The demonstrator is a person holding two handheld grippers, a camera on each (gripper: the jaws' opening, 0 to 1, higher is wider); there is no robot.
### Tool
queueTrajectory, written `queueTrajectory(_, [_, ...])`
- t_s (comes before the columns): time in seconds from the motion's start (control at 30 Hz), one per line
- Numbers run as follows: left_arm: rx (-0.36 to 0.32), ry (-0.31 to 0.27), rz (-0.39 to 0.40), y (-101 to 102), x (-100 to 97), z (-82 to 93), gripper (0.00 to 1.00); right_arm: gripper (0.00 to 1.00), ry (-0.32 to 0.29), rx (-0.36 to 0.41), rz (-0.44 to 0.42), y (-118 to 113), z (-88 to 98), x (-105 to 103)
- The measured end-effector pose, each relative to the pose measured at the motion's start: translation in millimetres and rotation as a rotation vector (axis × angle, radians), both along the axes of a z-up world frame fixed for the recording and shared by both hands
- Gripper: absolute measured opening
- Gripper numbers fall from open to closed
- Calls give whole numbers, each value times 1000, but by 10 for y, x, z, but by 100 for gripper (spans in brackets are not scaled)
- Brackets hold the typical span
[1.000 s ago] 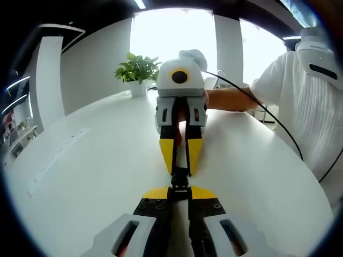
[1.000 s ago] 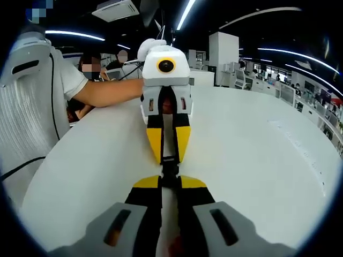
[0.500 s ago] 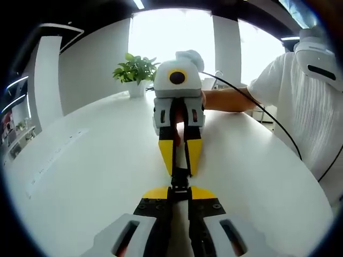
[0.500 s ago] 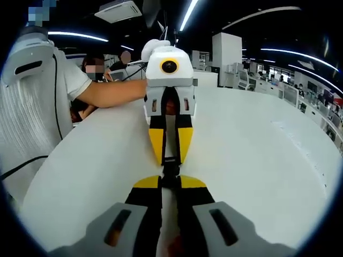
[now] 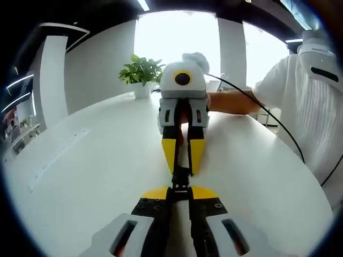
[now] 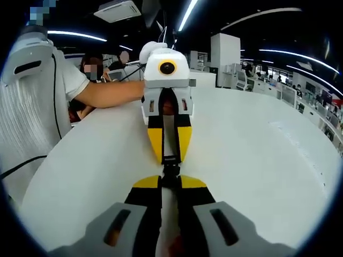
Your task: Snap the two parts of the plastic buckle together until the buckle closes and remains connected.
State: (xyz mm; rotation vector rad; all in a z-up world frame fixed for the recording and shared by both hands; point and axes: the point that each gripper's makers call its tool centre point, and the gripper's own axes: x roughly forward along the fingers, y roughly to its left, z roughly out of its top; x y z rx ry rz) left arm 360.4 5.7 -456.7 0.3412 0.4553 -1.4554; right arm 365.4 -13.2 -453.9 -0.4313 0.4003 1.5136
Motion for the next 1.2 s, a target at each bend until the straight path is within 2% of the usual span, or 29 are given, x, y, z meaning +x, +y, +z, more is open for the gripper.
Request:
queueTrajectory(0.2, [10, -19, -1, 21, 1, -2, 11, 9, 7, 3, -2, 2, -1, 0])
queueTrajectory(0.67, [8, -13, 36, 80, 22, -11, 11, 11, -13, 5, -42, 22, 0, -1])
queueTrajectory(0.83, [5, -10, 42, 80, 29, -15, 11, 15, -12, 1, -73, 15, 3, 0])
queueTrajectory(1.2, [6, -5, 49, 63, -6, -18, 11, 13, -23, -8, -115, -61, 1, 6])
